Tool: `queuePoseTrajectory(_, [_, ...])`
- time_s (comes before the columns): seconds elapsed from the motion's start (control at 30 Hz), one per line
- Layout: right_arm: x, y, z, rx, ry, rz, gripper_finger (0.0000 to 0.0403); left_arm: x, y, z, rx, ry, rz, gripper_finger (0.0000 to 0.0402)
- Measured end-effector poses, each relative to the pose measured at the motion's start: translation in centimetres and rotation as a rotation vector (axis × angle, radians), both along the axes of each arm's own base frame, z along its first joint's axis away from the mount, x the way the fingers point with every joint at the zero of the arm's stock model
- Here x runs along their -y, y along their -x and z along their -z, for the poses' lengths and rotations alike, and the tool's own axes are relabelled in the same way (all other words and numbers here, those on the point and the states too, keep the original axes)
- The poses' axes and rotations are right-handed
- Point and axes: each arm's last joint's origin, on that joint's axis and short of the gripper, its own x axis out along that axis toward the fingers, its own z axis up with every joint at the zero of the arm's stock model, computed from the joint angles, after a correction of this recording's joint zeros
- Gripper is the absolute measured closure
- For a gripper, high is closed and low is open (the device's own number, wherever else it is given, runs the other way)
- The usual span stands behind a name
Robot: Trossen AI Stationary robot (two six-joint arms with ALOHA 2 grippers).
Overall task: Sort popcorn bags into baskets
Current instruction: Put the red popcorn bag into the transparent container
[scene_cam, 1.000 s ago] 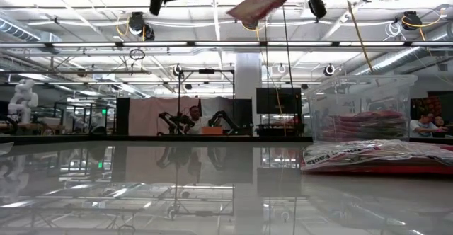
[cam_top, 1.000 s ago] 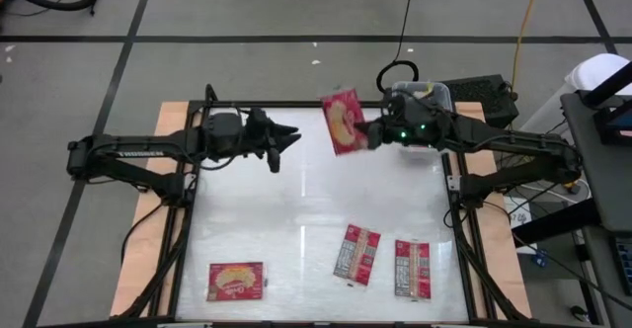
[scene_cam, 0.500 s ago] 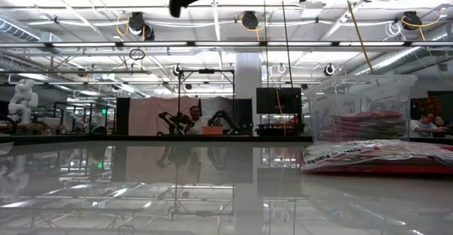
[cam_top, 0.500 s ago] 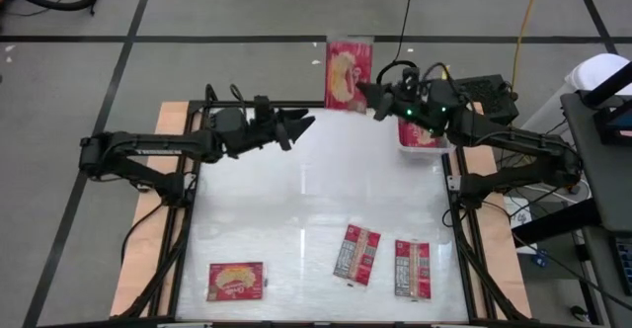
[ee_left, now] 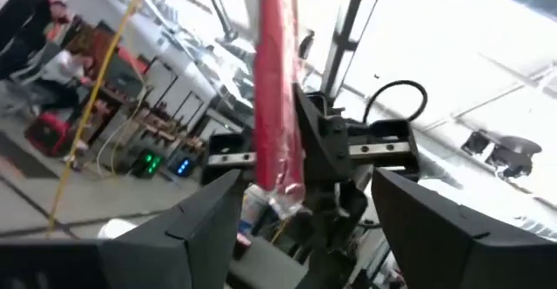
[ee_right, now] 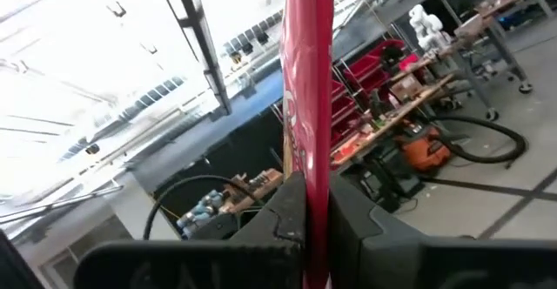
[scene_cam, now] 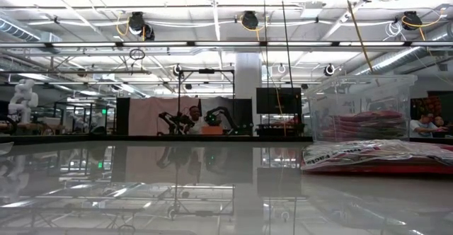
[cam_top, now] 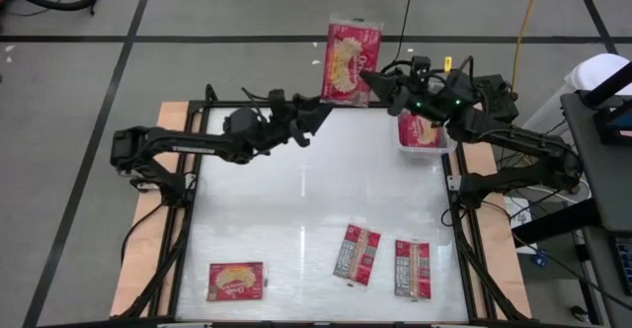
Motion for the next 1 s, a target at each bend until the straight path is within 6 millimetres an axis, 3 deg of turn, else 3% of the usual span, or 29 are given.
queuePoseTrajectory(0.17, [0.0,-0.1,0.3,0.015,-0.018,-0.011,0.0394,-0.4,-1.7,-1.3,0.019,-0.058,-0.032,0.0151])
queuePoseTrajectory(0.27, [0.0,-0.1,0.5,0.048,-0.021,-0.016,0.0394,-0.7,-2.1,-1.8,0.031,-0.073,-0.048,0.0174])
queuePoseTrajectory(0.6, [0.0,0.0,1.0,0.118,-0.034,-0.026,0.0393,-1.7,-1.9,-1.8,0.042,-0.048,-0.061,0.0382])
queuePoseTrajectory(0.8, [-0.1,0.1,1.7,0.048,-0.118,-0.035,0.0352,-3.1,-1.5,-1.9,0.060,-0.004,-0.025,0.0366])
queuePoseTrajectory(0.9, [-0.4,0.8,2.0,-0.027,-0.128,-0.025,0.0314,-4.3,-0.4,-2.8,0.066,-0.009,0.021,0.0375])
queuePoseTrajectory(1.0, [-0.7,2.1,1.9,-0.079,-0.148,0.000,0.0275,-5.2,1.1,-3.6,-0.048,-0.039,0.106,0.0388])
